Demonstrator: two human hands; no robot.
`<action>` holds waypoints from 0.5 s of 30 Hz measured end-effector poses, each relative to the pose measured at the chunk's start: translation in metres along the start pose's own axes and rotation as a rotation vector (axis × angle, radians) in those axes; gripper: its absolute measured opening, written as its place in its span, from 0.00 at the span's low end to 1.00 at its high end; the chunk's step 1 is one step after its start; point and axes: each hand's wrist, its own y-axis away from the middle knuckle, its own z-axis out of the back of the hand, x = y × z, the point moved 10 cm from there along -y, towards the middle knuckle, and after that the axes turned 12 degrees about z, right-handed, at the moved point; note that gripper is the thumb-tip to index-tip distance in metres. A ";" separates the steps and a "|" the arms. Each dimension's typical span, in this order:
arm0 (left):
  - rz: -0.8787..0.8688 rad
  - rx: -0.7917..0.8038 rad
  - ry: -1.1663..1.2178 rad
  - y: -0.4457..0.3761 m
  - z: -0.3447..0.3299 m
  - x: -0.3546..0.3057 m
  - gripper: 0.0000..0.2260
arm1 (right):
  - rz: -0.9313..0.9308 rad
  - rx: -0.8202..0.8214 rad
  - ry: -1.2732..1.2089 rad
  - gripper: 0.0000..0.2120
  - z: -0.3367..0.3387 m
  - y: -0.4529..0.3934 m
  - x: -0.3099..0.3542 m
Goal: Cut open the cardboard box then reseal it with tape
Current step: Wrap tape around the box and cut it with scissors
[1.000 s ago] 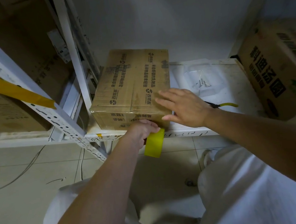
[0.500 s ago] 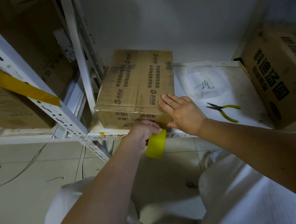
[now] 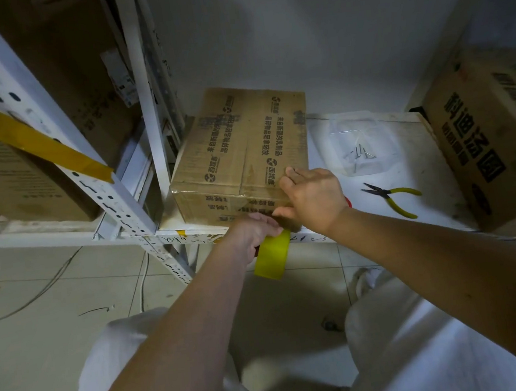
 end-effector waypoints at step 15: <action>-0.001 -0.146 0.288 0.016 0.029 0.000 0.10 | -0.104 -0.063 -0.331 0.19 0.013 0.010 -0.035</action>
